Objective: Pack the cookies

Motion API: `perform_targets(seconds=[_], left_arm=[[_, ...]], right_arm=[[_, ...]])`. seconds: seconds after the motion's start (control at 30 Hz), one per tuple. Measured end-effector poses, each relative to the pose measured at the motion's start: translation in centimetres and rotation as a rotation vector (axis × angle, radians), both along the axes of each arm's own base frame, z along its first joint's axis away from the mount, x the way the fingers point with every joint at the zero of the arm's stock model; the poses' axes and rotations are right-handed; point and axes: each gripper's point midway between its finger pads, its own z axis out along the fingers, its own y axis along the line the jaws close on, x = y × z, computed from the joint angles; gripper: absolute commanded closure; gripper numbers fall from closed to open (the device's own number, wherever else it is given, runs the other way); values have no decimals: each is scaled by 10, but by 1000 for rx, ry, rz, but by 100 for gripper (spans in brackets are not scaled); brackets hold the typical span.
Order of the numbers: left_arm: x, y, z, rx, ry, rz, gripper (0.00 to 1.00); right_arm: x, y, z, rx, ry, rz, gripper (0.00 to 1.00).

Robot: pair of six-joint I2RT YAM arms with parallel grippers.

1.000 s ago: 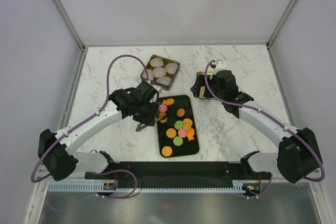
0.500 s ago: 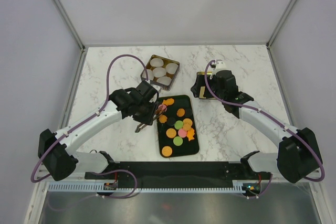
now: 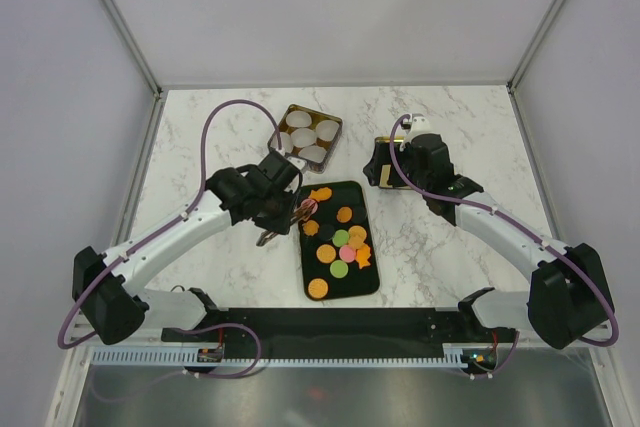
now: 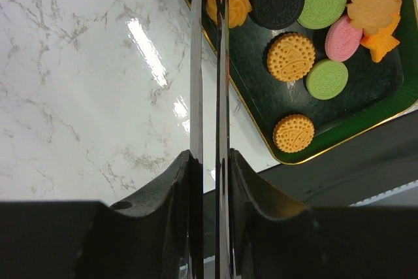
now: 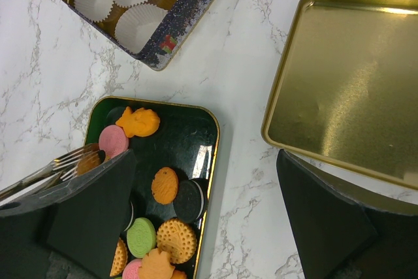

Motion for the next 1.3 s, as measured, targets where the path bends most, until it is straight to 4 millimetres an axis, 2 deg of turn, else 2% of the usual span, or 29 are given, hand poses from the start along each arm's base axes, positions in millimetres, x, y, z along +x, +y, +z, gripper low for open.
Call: perform_targets(seconds=[0.27,0.47,0.67,0.77,0.9,1.1,1.2,1.3], left_arm=[[14,-6,25,-30,-72,12,74],[37,-6,50,-30,-144,52,74],[85,-8,76,-57,-211,139,74],[119,-4,81,-76,-242,205,75],[164,4,73,-86,-256,284,76],[223,4,39,-82,-246,345,76],[243,0,23,-75,-239,355,76],[255,-2,13,-70,-233,362,76]], right_arm=[[0,0,0,-1,2,0,2],[-2,-1,-2,-6,10,0,2],[-2,-1,-3,-7,13,0,2],[-2,-1,-3,-7,14,-1,2],[-2,-1,-2,-6,12,0,2],[-3,-1,-2,-6,11,0,3],[-3,-1,0,-4,7,0,2],[-3,-2,3,-1,1,0,3]])
